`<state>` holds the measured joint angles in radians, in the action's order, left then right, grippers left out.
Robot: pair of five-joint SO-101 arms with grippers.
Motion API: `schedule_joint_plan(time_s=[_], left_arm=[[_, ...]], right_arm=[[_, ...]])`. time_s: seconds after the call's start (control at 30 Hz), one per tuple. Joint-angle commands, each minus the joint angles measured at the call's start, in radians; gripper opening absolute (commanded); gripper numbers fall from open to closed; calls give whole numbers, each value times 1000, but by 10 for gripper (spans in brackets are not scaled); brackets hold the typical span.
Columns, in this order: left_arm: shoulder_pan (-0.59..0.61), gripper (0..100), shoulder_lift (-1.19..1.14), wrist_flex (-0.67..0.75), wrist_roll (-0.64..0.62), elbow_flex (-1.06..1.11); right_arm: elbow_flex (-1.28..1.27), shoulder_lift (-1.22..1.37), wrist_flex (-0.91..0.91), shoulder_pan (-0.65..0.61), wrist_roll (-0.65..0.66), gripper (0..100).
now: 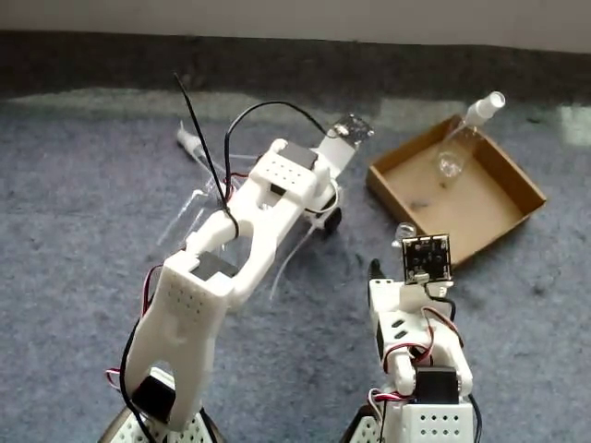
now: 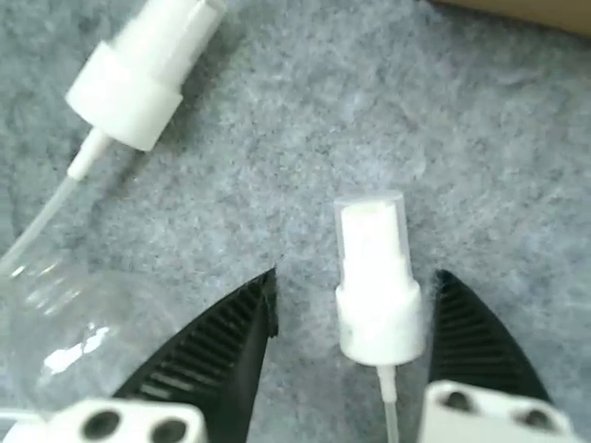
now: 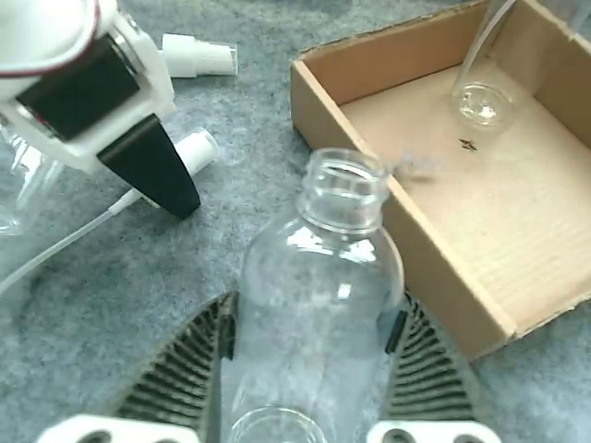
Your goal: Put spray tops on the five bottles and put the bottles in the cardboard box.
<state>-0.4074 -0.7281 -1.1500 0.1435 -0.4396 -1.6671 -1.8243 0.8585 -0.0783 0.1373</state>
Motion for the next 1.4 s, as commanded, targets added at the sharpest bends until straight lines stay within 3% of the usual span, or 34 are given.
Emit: schedule_joint_plan(time_s=[0.0,0.2,0.57,0.93,1.37], left_arm=[[-21,194,16,2,-9,-68],[-30,0,8,8,-9,-68],[-45,4,50,-9,-12,-64],[-116,4,317,-241,-14,-70],[-101,4,759,-474,-14,-64]], right_arm=[[-21,-13,-28,12,-3,87],[-21,-13,-28,12,-3,87],[-21,-13,-28,12,-3,87],[-21,-13,-28,4,-9,87],[-21,-13,-28,-237,-3,87]])
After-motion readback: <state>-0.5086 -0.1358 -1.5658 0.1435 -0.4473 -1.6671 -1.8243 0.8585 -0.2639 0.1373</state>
